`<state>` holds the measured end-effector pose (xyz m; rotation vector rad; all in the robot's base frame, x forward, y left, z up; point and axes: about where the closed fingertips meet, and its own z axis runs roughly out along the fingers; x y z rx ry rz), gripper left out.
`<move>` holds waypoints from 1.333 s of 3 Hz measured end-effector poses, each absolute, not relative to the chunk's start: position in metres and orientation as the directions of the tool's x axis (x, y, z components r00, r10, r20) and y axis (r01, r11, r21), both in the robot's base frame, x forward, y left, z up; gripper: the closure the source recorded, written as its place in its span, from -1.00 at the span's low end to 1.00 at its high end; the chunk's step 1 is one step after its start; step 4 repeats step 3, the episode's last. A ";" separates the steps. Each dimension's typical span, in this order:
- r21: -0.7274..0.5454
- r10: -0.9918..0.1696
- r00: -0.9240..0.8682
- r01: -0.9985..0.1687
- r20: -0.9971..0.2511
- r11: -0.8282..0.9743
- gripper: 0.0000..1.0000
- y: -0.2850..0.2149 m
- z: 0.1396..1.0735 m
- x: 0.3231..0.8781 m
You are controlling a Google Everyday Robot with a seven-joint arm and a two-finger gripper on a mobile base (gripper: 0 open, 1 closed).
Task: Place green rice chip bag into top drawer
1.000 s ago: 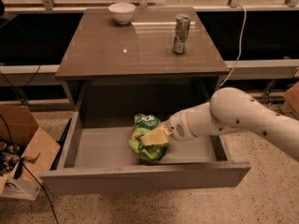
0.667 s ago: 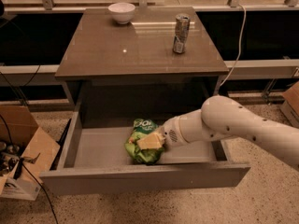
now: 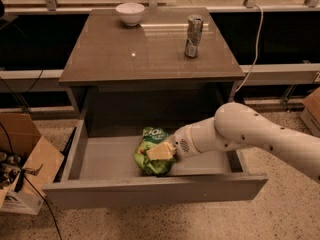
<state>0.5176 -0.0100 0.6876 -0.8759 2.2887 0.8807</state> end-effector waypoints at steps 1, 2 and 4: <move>0.381 -0.379 -0.648 -0.725 -0.661 0.574 -0.93 -0.008 0.687 0.517; 0.382 -0.380 -0.648 -0.725 -0.661 0.573 -1.00 -0.007 0.687 0.517; 0.382 -0.380 -0.648 -0.725 -0.661 0.573 -1.00 -0.007 0.687 0.517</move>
Offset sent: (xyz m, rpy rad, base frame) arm -0.0005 0.0014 -0.0004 0.0001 0.0009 0.0029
